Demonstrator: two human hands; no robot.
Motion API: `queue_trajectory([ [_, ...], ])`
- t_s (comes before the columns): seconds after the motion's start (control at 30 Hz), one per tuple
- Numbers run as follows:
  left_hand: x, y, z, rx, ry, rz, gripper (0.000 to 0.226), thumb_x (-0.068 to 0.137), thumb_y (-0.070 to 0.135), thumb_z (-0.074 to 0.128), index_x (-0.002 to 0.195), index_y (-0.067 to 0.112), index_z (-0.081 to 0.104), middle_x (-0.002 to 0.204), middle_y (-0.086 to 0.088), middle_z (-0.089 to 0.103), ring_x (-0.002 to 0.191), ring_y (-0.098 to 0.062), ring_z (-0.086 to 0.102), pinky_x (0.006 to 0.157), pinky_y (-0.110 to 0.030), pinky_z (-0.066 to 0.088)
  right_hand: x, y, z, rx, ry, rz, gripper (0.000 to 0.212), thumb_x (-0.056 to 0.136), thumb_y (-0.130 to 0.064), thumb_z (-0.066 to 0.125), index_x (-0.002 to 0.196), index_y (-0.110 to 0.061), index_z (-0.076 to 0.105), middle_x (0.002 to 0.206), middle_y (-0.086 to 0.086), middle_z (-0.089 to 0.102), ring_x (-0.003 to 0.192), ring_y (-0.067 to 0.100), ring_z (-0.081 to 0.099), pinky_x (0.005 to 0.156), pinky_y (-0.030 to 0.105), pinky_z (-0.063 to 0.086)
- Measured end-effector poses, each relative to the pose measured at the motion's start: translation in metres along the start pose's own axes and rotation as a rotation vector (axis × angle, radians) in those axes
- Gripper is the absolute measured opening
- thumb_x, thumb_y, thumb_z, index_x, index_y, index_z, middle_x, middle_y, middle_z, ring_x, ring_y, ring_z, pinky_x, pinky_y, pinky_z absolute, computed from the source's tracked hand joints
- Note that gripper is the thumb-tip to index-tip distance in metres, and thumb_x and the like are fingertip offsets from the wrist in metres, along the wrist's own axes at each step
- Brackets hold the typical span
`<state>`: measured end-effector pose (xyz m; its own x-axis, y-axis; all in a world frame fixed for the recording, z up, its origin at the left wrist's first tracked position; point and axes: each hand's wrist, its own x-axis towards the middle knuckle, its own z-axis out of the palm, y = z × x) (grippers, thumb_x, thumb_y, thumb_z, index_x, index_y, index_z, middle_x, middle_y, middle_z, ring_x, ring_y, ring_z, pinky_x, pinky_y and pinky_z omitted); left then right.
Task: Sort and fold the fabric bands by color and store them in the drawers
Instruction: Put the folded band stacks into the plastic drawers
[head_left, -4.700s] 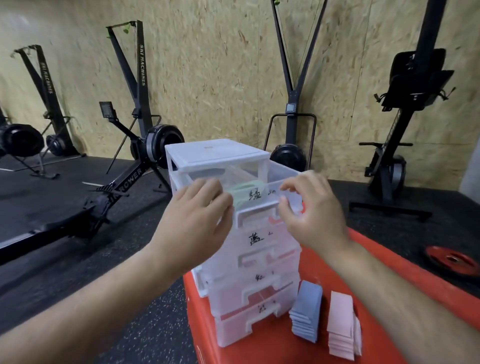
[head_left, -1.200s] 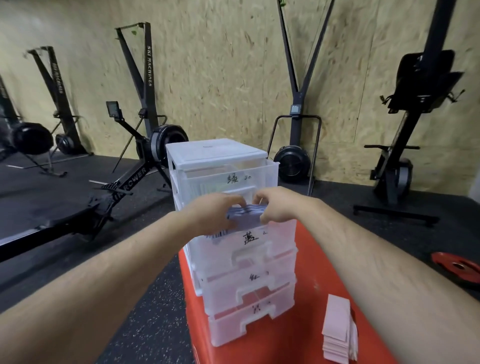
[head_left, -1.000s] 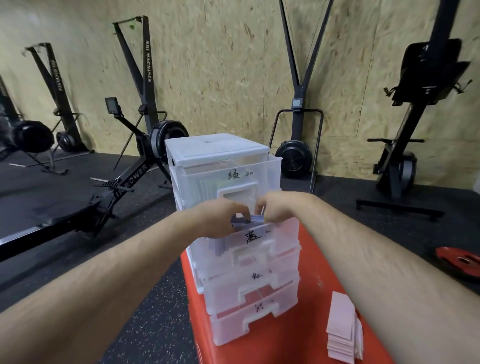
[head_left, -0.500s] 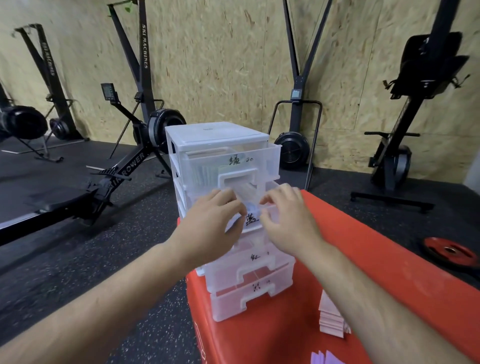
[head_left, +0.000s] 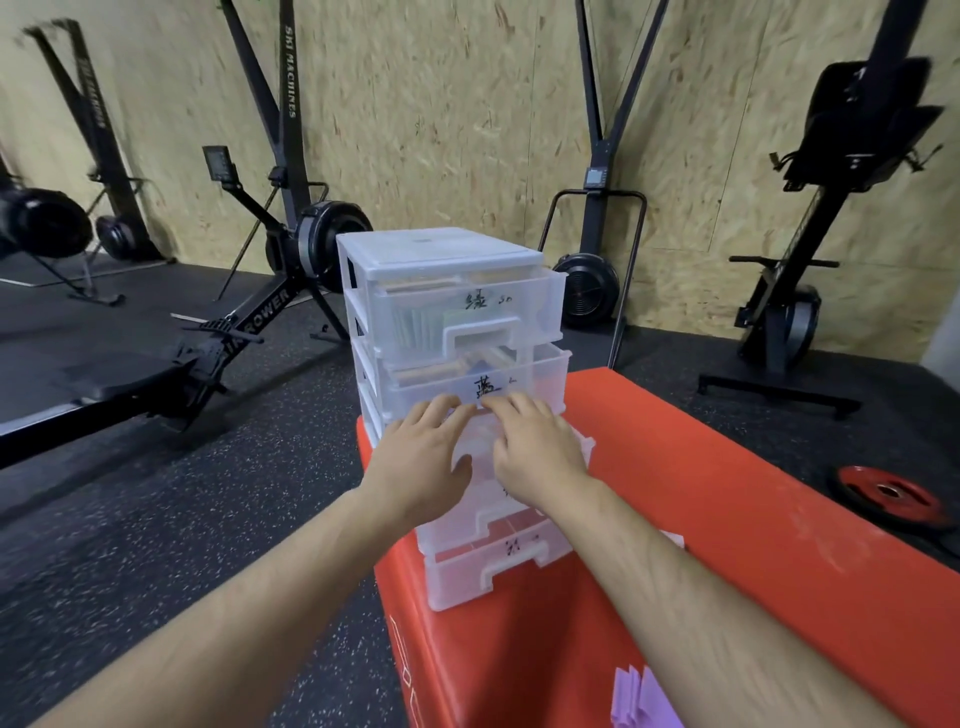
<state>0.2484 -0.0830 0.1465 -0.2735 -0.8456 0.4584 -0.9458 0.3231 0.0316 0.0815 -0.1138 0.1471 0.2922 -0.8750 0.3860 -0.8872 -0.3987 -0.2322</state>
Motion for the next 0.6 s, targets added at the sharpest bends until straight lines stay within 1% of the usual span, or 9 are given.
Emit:
queue_trajectory([
  [0.1,0.011,-0.004,0.006,-0.052,-0.035,-0.031,0.063,0.089,0.038,0.054,0.147,0.034,0.031,0.147,0.007,0.038,0.132,-0.021,0.042,0.102,-0.037,0.039,0.004,0.003,0.002,0.0,-0.033,-0.011,0.061,0.091,-0.014,0.045,0.149,-0.033,0.036,0.146,-0.006,0.043,0.134,0.023,0.041,0.109,0.041,0.036],
  [0.17,0.015,-0.001,0.009,-0.071,-0.051,-0.034,0.063,0.09,0.037,0.054,0.148,0.034,0.029,0.15,0.007,0.037,0.134,-0.022,0.04,0.106,-0.037,0.034,-0.001,0.007,0.001,-0.006,-0.009,-0.018,0.062,0.091,-0.014,0.045,0.149,-0.033,0.037,0.145,-0.006,0.044,0.133,0.024,0.042,0.107,0.039,0.036],
  [0.23,0.016,0.006,0.01,-0.08,-0.038,-0.015,0.062,0.091,0.036,0.054,0.149,0.033,0.03,0.151,0.005,0.037,0.136,-0.023,0.039,0.107,-0.038,0.033,-0.01,0.014,-0.003,-0.045,0.008,-0.019,0.06,0.093,-0.015,0.044,0.15,-0.032,0.036,0.145,-0.006,0.043,0.133,0.024,0.041,0.105,0.038,0.034],
  [0.3,0.014,0.018,0.014,-0.081,-0.019,0.03,0.061,0.092,0.035,0.054,0.149,0.032,0.033,0.151,0.005,0.038,0.137,-0.022,0.038,0.107,-0.038,0.033,-0.023,0.027,-0.009,-0.07,0.025,-0.015,0.059,0.093,-0.017,0.044,0.149,-0.031,0.037,0.145,-0.005,0.043,0.131,0.023,0.04,0.103,0.04,0.036],
  [0.43,0.008,0.059,0.032,-0.169,0.005,0.131,0.062,0.088,0.03,0.06,0.147,0.026,0.041,0.147,0.007,0.044,0.134,-0.02,0.043,0.102,-0.037,0.037,-0.058,0.063,-0.023,-0.073,0.066,-0.004,0.057,0.09,-0.018,0.046,0.146,-0.029,0.044,0.143,-0.004,0.046,0.128,0.024,0.044,0.102,0.043,0.04],
  [0.53,0.004,0.097,0.056,-0.256,0.0,0.198,0.058,0.085,0.032,0.055,0.141,0.025,0.048,0.14,0.006,0.05,0.126,-0.021,0.049,0.097,-0.038,0.042,-0.096,0.098,-0.022,-0.045,0.092,0.092,0.051,0.09,-0.021,0.049,0.139,-0.033,0.05,0.131,-0.008,0.054,0.123,0.02,0.047,0.098,0.042,0.042],
  [0.6,0.003,0.122,0.076,-0.311,-0.077,0.224,0.059,0.083,0.035,0.051,0.141,0.025,0.049,0.138,0.004,0.051,0.126,-0.022,0.05,0.099,-0.039,0.044,-0.128,0.134,-0.012,-0.024,0.068,0.245,0.05,0.088,-0.022,0.052,0.137,-0.033,0.053,0.13,-0.006,0.056,0.123,0.021,0.047,0.1,0.041,0.043],
])
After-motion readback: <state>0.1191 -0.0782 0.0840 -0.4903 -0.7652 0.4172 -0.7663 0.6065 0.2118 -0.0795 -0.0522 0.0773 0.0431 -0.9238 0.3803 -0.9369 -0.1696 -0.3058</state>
